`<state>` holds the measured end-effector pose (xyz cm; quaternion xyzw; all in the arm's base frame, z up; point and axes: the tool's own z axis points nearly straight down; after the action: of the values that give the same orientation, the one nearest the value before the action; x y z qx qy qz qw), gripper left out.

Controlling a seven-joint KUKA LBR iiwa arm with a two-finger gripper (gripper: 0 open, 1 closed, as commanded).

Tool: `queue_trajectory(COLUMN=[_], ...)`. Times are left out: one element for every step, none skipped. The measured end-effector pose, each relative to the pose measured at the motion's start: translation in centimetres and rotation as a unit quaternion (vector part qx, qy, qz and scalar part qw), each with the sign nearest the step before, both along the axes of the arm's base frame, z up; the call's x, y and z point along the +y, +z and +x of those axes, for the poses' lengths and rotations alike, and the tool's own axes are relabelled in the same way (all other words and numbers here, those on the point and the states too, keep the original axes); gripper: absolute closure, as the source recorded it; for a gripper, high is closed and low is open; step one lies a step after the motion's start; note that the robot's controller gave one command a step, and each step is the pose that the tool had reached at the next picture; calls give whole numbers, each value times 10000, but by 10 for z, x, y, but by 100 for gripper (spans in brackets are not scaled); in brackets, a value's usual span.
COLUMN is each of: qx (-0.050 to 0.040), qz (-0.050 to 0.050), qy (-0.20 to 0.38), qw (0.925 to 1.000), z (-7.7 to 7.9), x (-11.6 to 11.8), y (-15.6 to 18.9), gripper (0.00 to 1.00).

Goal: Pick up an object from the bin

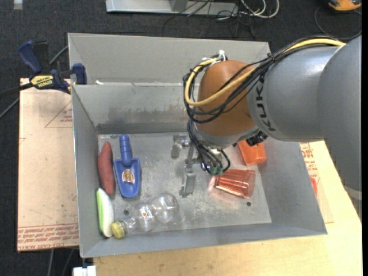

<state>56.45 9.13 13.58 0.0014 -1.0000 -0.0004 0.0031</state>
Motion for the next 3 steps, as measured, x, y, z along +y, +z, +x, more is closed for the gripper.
queue_trajectory(qx=[-33, 45, -35], qz=[3, 9, 8], qy=[-14, 141, 303], qw=[10000, 9999, 9995], z=[2, -58, -52], x=[-1, 40, 31], y=[5, -70, -56], gripper=[0, 0, 0])
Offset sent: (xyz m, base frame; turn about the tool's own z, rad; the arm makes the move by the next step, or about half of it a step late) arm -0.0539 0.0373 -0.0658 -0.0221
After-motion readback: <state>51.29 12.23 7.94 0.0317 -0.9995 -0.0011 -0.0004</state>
